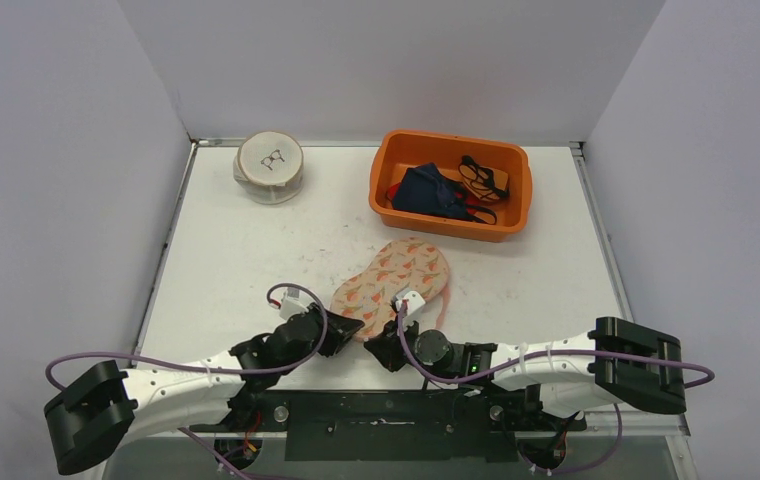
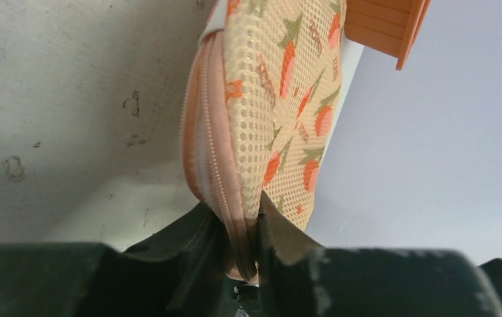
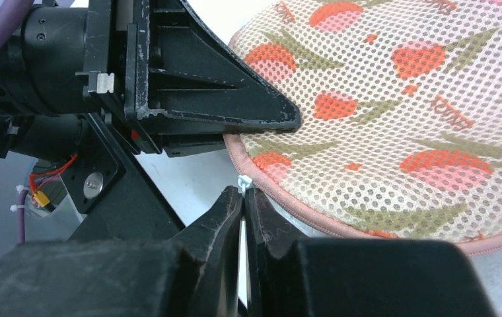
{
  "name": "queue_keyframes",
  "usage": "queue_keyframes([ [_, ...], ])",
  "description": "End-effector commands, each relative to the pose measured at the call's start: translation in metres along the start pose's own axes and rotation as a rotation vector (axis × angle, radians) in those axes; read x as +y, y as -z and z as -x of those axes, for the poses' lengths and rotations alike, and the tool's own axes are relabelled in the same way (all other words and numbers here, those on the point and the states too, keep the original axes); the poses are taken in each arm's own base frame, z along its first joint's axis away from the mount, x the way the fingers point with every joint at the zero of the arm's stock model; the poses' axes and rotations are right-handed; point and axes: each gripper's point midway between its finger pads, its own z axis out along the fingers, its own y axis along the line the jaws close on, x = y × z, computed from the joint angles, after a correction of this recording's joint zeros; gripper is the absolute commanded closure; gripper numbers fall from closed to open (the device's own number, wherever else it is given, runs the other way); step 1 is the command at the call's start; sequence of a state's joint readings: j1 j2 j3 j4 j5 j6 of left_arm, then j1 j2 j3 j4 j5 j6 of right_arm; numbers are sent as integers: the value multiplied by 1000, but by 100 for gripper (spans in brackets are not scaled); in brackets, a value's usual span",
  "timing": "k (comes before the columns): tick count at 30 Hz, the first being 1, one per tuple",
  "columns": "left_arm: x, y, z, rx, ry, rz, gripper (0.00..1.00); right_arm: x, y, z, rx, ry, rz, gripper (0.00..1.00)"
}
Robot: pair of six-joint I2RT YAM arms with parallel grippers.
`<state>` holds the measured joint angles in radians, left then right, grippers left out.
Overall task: Unzip the laundry bag and remove the bra
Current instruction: Unzip the laundry bag at the center of the board.
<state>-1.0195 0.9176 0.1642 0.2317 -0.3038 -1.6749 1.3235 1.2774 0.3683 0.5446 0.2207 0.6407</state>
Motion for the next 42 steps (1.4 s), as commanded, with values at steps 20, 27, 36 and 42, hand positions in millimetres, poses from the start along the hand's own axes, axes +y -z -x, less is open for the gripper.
queue_keyframes([
  [20,-23,3,-1,54,-96,-107,100,-69,38,-1,-67,-53,-296,95],
  [27,-30,-1,-7,195,-182,-151,100,-83,51,-2,-86,-59,-340,95],
  [36,-39,-19,-2,254,-268,-123,100,-70,49,-3,-69,-56,-284,95],
  [42,-36,-25,2,262,-299,-70,51,-64,47,1,-67,-48,-269,95],
])
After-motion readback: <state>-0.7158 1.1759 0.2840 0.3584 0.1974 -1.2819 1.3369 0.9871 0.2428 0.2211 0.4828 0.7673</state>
